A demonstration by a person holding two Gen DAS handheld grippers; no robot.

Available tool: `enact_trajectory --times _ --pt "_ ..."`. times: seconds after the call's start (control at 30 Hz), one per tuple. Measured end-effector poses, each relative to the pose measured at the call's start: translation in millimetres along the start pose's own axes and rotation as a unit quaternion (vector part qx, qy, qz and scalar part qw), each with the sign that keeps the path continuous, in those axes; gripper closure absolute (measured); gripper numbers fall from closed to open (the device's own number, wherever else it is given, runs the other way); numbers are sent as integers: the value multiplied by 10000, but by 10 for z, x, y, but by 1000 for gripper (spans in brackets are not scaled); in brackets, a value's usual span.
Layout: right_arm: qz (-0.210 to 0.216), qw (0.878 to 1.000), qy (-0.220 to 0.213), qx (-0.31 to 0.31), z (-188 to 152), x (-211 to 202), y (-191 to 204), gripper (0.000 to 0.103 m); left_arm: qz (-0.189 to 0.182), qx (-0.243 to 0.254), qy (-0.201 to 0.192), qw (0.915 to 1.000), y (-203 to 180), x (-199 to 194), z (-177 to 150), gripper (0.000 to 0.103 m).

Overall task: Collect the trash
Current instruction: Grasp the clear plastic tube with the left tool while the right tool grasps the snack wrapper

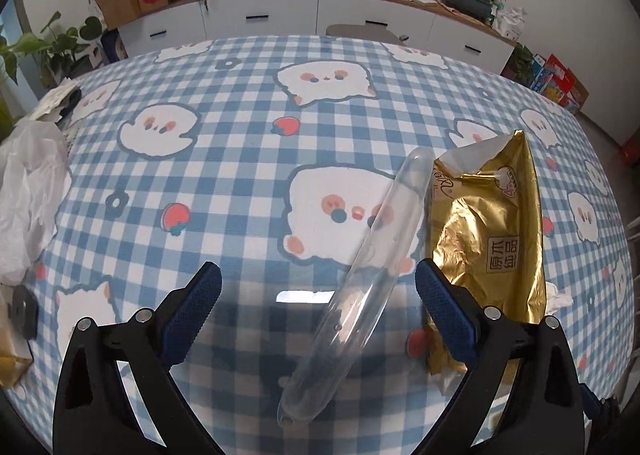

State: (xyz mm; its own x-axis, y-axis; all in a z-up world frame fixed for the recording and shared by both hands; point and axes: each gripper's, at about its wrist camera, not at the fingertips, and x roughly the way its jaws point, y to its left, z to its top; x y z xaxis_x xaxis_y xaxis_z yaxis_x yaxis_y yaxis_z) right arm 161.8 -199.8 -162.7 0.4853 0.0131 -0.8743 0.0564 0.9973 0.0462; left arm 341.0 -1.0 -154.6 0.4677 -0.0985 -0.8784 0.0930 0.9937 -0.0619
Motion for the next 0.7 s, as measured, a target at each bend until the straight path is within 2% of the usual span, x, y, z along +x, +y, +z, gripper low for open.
enact_trajectory --times 0.13,0.37,0.57,0.7 --pt "27 10000 14 -73 -17 -5 52 9 146 23 101 9998 -40 144 38 14" --pt "97 9998 120 -161 -62 8 121 17 81 -105 208 9997 15 237 46 28" --pt "99 9997 150 -152 -82 22 133 26 106 -125 247 9996 1 217 32 45" --pt "91 9997 166 -151 -86 45 130 31 125 -180 303 9993 -16 194 29 62"
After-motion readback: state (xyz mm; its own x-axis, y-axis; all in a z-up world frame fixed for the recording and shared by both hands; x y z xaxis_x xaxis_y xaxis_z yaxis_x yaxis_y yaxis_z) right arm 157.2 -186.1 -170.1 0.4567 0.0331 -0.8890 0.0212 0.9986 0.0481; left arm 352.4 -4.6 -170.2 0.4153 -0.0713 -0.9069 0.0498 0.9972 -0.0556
